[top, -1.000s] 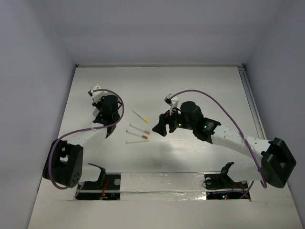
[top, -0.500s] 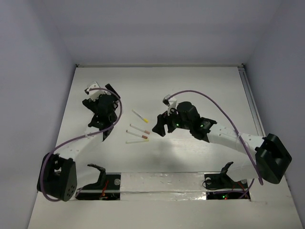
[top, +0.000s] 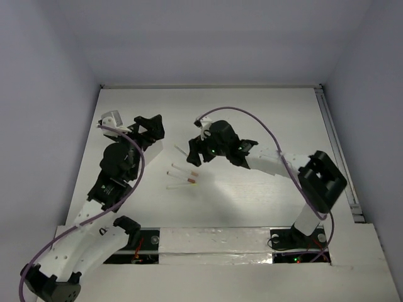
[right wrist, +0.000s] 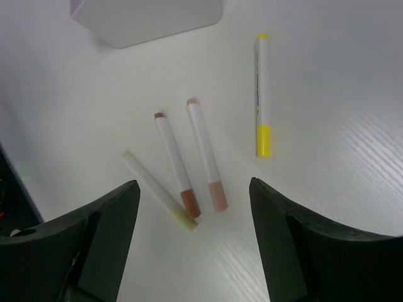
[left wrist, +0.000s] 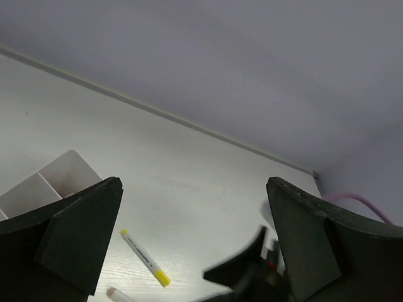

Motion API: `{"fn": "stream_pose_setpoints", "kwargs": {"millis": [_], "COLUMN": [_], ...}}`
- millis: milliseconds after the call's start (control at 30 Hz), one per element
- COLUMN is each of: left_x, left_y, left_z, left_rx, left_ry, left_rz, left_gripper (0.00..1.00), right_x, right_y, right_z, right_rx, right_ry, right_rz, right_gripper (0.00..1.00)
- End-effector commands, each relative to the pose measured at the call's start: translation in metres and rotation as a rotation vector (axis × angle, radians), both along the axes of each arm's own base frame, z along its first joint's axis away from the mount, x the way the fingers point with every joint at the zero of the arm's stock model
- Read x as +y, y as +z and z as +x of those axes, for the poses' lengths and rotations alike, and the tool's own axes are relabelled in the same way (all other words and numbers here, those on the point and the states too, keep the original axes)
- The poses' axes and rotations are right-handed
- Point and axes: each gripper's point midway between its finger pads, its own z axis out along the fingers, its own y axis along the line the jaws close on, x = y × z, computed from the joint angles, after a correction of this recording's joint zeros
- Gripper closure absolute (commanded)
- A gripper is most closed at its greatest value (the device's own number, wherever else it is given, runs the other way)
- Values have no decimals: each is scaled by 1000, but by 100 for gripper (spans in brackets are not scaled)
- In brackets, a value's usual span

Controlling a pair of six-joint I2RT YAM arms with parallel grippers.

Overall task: Sort the stationery into containers
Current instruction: Pick up the pen from the center of the board.

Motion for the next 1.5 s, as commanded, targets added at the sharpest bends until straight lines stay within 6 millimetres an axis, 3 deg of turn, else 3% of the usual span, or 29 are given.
{"fn": "stream_pose_setpoints", "kwargs": {"millis": [0,200,267,300,433,633,667,800,1000,1167,1233,1333,1433,1467], "left_x": [-19,-36,-34,-27,-16,-21,-21,-22,-17,-13,-12,-8,-6,-6], "left_y": [35,60,59,62,44,19,17,20,23,25,26,25,24,24], "left_z": [-33,-81,-85,-87,-83,-74,-72,-74,-79,-80,-80,-79,-78,-78], "left_rx": [-27,-82,-99,-120,-129,-95,-91,-107,-130,-137,-137,-135,-132,-129], "left_ry": [-189,-427,-433,-404,-336,-357,-354,-374,-360,-343,-339,-319,-308,-309], "left_rz": [18,200,255,257,261,297,298,297,282,278,276,274,276,277], "left_gripper": [1,1,1,1,1,1,1,1,1,1,1,1,1,1], "right_x": [24,58,59,64,68,68,73,71,54,37,32,28,26,27], "right_y": [4,-31,-39,-40,-59,-96,-91,-110,-130,-136,-139,-139,-129,-116], "right_z": [33,73,82,96,114,123,127,127,127,130,130,131,139,144], "right_rx": [-56,-24,-17,-42,-38,4,-4,32,22,-18,-23,-36,-80,-115], "right_ry": [6,58,44,15,0,-9,-5,-3,-26,-41,-47,-56,-91,-108], "right_rz": [-22,-137,-186,-202,-283,-373,-360,-405,-485,-561,-585,-597,-589,-568], "right_gripper": [26,33,33,33,34,36,37,38,61,68,83,98,100,100]}}
